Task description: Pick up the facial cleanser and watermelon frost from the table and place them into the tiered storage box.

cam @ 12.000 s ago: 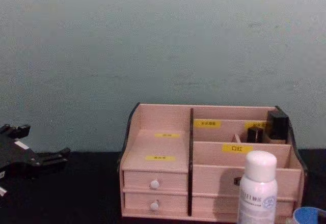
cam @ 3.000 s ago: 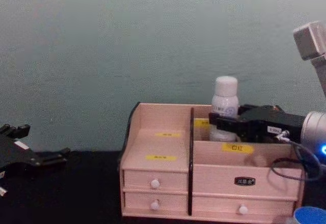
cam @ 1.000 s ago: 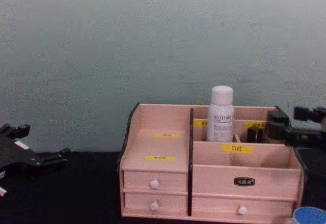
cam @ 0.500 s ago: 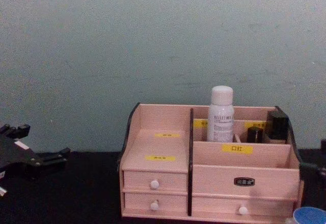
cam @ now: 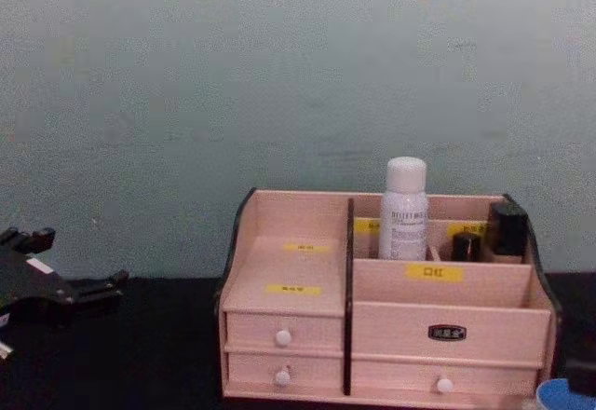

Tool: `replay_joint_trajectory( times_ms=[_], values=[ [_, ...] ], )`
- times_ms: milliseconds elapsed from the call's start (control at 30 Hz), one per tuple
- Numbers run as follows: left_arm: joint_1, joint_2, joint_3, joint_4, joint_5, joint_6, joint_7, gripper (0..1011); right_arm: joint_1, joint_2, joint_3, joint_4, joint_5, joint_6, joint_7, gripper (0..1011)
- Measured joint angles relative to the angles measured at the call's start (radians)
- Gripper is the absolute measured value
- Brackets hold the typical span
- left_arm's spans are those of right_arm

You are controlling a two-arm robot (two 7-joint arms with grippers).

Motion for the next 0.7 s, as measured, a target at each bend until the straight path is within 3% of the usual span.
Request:
replay_joint_trajectory(
  times_ms=[700],
  values=[
    [0.000, 0.000, 0.000, 0.000, 0.000, 0.000, 0.000, 1001, 0.049, -0.019, -0.049, 0.064, -0.027, 0.068, -0.010, 1002]
  ],
)
